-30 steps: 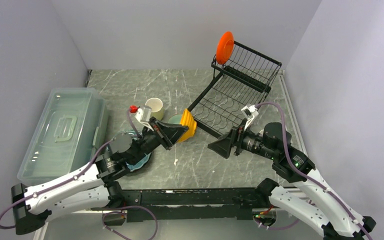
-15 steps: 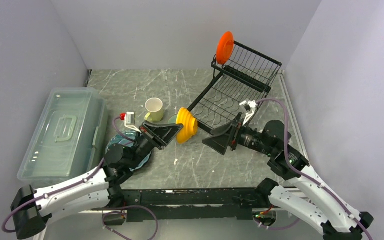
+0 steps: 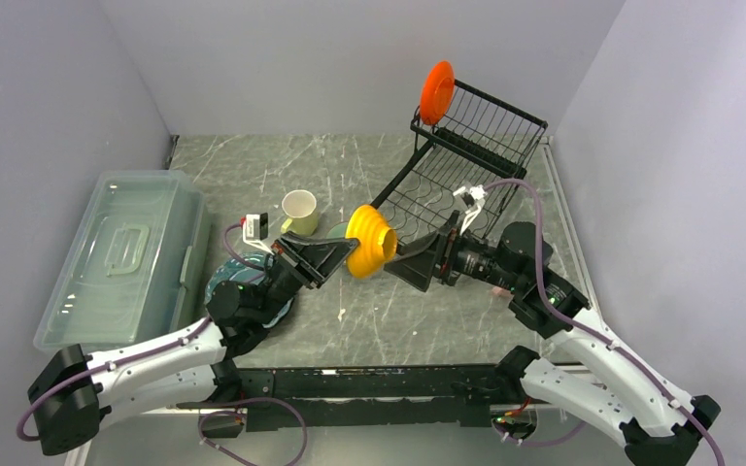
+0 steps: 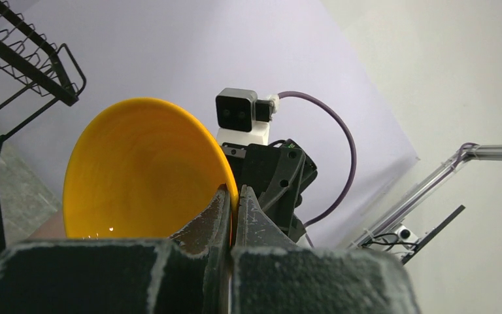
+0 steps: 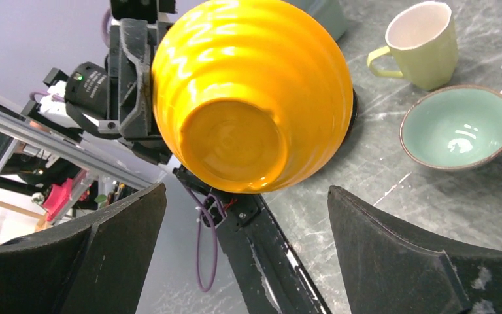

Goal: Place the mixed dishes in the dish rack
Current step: Pick up the bowl from the center of the board.

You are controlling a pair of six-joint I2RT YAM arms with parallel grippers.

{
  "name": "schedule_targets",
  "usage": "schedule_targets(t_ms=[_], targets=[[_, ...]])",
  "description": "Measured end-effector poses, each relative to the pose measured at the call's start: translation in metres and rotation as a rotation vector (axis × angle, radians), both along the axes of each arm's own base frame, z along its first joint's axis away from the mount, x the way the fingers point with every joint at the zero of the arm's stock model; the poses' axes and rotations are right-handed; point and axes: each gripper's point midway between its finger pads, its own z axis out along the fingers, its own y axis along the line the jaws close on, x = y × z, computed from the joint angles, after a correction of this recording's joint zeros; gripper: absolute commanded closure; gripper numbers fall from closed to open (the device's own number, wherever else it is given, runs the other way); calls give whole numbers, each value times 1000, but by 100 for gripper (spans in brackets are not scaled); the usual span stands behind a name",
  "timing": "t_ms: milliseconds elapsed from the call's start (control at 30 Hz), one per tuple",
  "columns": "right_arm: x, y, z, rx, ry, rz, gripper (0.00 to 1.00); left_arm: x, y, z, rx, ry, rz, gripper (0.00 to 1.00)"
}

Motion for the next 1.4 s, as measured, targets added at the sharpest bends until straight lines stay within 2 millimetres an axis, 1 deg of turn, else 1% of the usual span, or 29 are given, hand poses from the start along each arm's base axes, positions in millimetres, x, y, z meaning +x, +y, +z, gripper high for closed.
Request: schedule_targets(t_ms=[200,433,567,700,800,933,1033,1167,1367,1400], targets=[[1,0,21,21,-42,1,6,-4,0,3,-15,-8,-25,100],[10,5,33,-11,-60,-14,9,-4,-5,-1,0,-6,-33,100],[12,7,32,-31,-58,-20,17,-5,-5,-1,0,-10,-37,100],[14,12,21,-64,-35,-14,24,-5,-5,0,0,-11,-37,100],[16,13,17,-77,-28,-18,32,-3,-4,-1,4,-11,-31,100],[17,14,17,-79,-31,-28,45,-1,-3,-1,7,-14,-18,100],[18,13,18,-79,-35,-34,57,0,-2,-1,6,-15,-11,100],[18,13,18,-80,-39,-35,69,0,-2,-1,6,-16,-9,100],[18,14,18,-81,-39,-37,73,0,-2,-2,6,-15,-8,100],[18,14,18,-82,-39,-37,73,0,-2,-2,6,-15,-8,98]])
